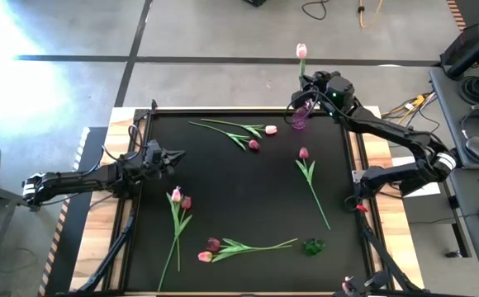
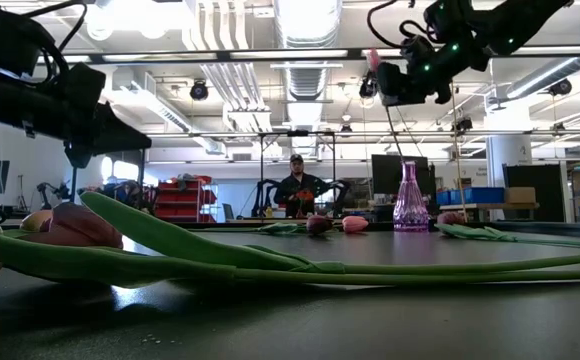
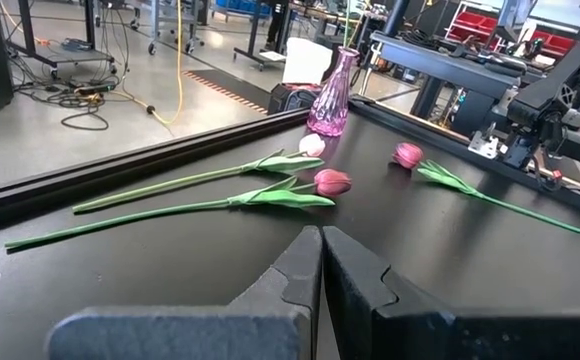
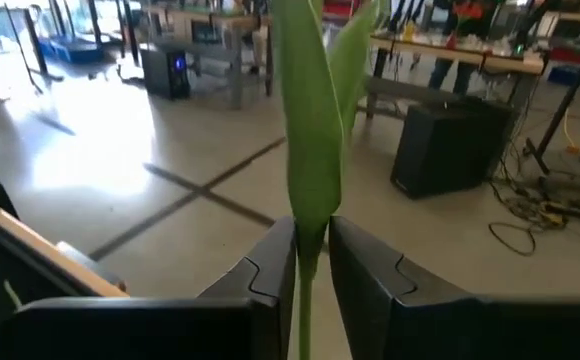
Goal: Sort flowers into vase by color
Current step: Put the middle right pink tulip into the transparent pink vase, then put the top center red tulip into the transparent green vase
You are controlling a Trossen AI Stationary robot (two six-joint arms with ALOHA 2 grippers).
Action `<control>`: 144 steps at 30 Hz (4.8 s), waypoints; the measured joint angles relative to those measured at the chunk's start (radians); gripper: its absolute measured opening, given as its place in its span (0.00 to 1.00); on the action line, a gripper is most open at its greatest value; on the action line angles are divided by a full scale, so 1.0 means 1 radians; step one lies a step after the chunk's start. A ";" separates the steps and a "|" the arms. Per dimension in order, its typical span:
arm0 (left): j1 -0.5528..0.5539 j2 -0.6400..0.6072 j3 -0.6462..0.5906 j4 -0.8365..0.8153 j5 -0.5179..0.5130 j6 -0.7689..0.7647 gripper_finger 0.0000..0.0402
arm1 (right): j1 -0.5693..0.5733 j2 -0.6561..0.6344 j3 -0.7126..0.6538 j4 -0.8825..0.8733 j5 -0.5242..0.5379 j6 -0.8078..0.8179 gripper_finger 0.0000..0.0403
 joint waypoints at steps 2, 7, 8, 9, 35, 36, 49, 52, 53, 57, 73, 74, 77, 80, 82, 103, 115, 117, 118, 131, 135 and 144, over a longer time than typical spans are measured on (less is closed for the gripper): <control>0.000 0.005 0.000 0.000 0.000 0.000 0.00 | 0.000 -0.009 0.000 -0.025 0.001 0.000 0.15; 0.000 0.023 0.000 0.000 0.000 0.000 0.00 | 0.000 -0.046 0.000 -0.109 0.054 0.000 0.13; 0.000 0.027 0.000 0.000 0.000 0.000 0.00 | 0.000 -0.053 0.000 -0.133 0.067 0.002 0.13; 0.000 0.031 0.000 0.000 0.000 0.000 0.00 | 0.000 -0.063 0.000 -0.159 0.081 0.008 0.13; 0.018 0.229 0.178 0.042 0.201 -0.139 0.00 | 0.519 -0.255 0.312 -1.147 0.070 0.477 0.35; 0.030 0.265 0.233 -0.023 0.215 -0.102 0.00 | 0.539 -0.258 0.311 -1.147 0.071 0.487 0.34; 0.562 1.074 0.942 -0.555 0.895 0.610 0.00 | 0.683 -0.263 0.325 -1.142 0.087 0.531 0.07; 0.595 1.274 1.144 -0.707 0.884 0.818 0.00 | 0.690 -0.263 0.325 -1.143 0.089 0.526 0.07; 0.595 1.338 1.210 -0.752 0.869 0.861 0.00 | 0.690 -0.263 0.325 -1.142 0.089 0.524 0.07; 0.580 1.566 1.470 -0.952 0.814 0.997 0.00 | 0.690 -0.263 0.325 -1.142 0.090 0.511 0.07; 0.511 1.893 1.760 -1.100 0.713 1.192 0.34 | 0.690 -0.263 0.325 -1.143 0.091 0.483 0.07; 0.503 1.899 1.754 -1.092 0.695 1.205 0.36 | 0.690 -0.263 0.325 -1.143 0.091 0.482 0.07; 0.482 1.905 1.733 -1.016 0.617 1.209 0.37 | 0.690 -0.263 0.325 -1.142 0.091 0.477 0.07; 0.473 1.913 1.727 -0.955 0.611 1.193 0.36 | 0.690 -0.263 0.325 -1.142 0.091 0.470 0.07; 0.469 1.915 1.727 -0.944 0.612 1.191 0.35 | 0.690 -0.263 0.325 -1.142 0.091 0.470 0.07; 0.458 1.971 1.718 -0.944 0.638 1.184 0.26 | 0.690 -0.265 0.325 -1.143 0.086 0.457 0.07; 0.457 1.974 1.720 -0.939 0.640 1.110 0.02 | 0.690 -0.266 0.326 -1.143 0.079 0.453 0.07; 0.467 1.961 1.715 -0.953 0.694 1.055 0.02 | 0.690 -0.266 0.338 -1.149 0.079 0.445 0.07; 0.474 1.951 1.715 -0.952 0.742 1.022 0.01 | 0.690 -0.266 0.348 -1.148 0.079 0.435 0.07; 0.524 1.636 1.715 -0.843 0.969 0.786 0.00 | 0.690 -0.263 0.446 -1.104 0.078 0.296 0.07; 0.522 1.489 1.640 -0.686 0.981 0.682 0.00 | 0.690 -0.251 0.444 -1.056 0.067 0.266 0.07; 0.498 1.108 1.114 0.035 0.948 0.278 0.00 | 0.690 -0.166 0.441 -0.921 0.002 0.212 0.07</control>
